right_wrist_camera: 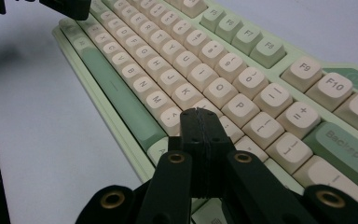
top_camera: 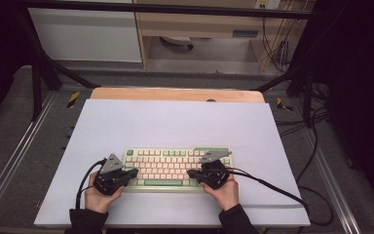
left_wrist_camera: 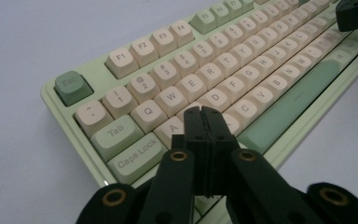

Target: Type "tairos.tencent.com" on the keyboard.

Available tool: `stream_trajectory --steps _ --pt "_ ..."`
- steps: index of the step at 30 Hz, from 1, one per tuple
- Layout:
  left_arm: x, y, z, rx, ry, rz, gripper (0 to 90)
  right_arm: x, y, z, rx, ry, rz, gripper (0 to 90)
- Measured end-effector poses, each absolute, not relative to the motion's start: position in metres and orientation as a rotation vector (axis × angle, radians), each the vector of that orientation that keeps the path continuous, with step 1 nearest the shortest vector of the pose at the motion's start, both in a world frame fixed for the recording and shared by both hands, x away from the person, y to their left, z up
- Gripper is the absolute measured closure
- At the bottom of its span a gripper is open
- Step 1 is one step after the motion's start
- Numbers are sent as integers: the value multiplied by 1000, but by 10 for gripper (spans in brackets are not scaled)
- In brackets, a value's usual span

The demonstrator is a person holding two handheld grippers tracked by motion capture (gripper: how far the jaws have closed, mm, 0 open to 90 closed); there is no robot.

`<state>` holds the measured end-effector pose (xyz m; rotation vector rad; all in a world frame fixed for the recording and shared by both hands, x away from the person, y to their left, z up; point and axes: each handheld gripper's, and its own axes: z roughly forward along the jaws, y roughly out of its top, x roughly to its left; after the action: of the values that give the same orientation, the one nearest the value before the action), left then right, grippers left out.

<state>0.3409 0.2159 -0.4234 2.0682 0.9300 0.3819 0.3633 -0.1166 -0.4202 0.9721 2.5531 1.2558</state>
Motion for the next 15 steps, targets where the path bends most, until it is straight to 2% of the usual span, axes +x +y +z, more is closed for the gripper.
stream_trajectory --steps 15 --pt "343 198 -423 2075 904 372 898 363 -132 -416 1001 2526 1269 900"
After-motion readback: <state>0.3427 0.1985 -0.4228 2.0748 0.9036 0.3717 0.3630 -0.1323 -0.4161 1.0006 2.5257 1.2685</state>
